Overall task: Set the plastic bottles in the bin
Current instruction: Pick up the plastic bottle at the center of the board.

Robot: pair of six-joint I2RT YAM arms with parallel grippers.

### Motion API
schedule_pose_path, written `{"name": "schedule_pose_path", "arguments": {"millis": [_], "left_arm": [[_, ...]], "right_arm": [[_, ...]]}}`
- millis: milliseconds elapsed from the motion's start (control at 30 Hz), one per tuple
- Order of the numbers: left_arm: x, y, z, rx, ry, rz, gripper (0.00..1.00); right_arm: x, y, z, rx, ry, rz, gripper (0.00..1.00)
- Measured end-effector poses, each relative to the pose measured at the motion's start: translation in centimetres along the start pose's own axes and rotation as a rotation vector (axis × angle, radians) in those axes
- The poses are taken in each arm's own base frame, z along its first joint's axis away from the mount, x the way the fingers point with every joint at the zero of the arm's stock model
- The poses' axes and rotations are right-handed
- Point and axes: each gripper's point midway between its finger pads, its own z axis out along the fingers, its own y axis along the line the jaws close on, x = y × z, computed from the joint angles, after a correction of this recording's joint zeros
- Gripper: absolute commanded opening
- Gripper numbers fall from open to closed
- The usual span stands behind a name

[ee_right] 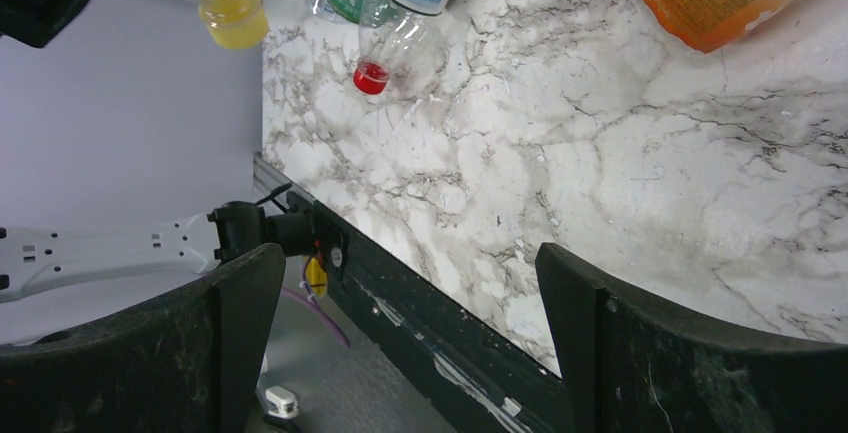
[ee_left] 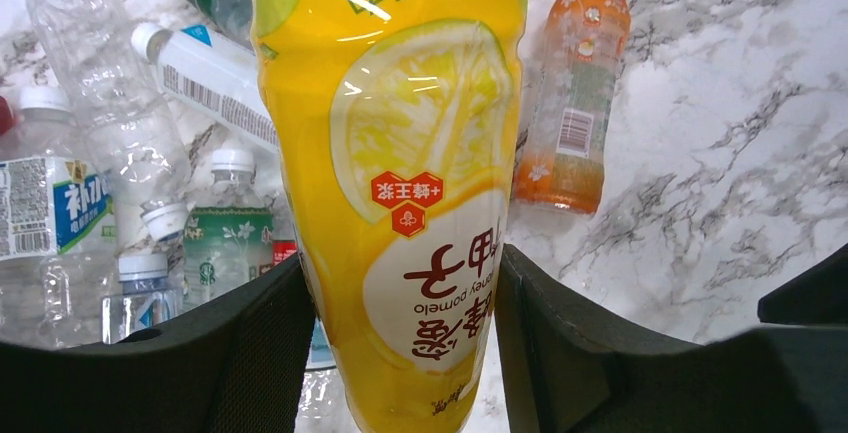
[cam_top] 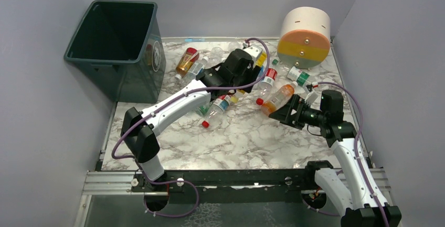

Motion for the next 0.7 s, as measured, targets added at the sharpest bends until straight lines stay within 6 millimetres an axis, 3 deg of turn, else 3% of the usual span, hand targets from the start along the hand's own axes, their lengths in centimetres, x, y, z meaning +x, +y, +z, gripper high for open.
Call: {"name": "schedule_pose_path", "arguments": {"millis": [400,700], "left_arm": [[-3.7,1.2,-0.1,-0.023,-0.068,0.008,0.62],[-7.2,5.1,-1.0,-0.087,-0.117,-0.005,0.61]], "right_arm": [[0.1,-0.2,0.1,0.005,0.007,0.008,1.00],[-0.1,-0.1,0.2,0.002,0.003,0.014,1.00]]}}
